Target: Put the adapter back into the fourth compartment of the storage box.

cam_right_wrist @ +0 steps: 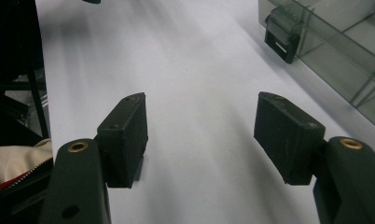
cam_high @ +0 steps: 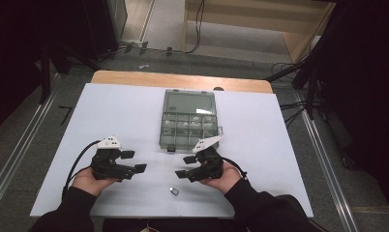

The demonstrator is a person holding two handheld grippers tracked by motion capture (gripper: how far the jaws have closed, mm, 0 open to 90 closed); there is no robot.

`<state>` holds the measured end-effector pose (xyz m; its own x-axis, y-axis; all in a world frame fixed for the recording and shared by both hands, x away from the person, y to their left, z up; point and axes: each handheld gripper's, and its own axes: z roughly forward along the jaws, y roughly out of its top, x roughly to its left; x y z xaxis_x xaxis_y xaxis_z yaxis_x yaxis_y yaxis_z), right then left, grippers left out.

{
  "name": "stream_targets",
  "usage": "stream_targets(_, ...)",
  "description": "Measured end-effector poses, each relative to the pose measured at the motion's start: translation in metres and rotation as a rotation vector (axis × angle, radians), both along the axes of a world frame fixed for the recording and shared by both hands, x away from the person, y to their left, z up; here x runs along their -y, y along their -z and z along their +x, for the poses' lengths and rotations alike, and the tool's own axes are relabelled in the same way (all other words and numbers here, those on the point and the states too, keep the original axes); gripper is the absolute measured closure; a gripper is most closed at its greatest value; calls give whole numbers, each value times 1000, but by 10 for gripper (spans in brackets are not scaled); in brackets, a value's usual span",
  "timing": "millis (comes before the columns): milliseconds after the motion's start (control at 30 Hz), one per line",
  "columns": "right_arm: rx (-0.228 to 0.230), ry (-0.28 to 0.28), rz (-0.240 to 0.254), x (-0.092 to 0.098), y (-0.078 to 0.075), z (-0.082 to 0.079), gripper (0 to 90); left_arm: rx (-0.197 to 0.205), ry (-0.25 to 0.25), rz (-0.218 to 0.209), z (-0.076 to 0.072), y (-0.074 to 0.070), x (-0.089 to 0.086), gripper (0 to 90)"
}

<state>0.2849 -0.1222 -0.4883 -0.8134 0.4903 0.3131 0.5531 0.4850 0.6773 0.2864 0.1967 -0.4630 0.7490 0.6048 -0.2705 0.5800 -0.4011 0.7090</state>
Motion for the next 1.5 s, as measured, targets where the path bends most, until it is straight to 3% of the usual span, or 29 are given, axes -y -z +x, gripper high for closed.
stream_targets(400,-26,-36,-7,-10,6,-7,336,0,-6,-2,0,0,-1,251)
stream_targets(633,-34,-68,-38,-20,11,-15,341,0,-4,-1,0,0,-1,251)
stream_targets(1033,-47,-111,-71,-29,17,-24,408,-1,-5,-3,0,0,-2,251)
stream_targets(1167,-47,-127,-77,-30,17,-27,475,-1,-9,-2,0,0,-2,251)
stream_targets(1267,-31,-124,-88,-31,17,-31,515,-1,-9,0,0,0,-2,251)
stream_targets(1400,33,-122,-123,-34,17,-38,555,-1,-9,-1,0,0,-2,251)
stream_targets(1500,35,-116,-142,-35,16,-41,618,-1,-10,0,0,0,-2,251)
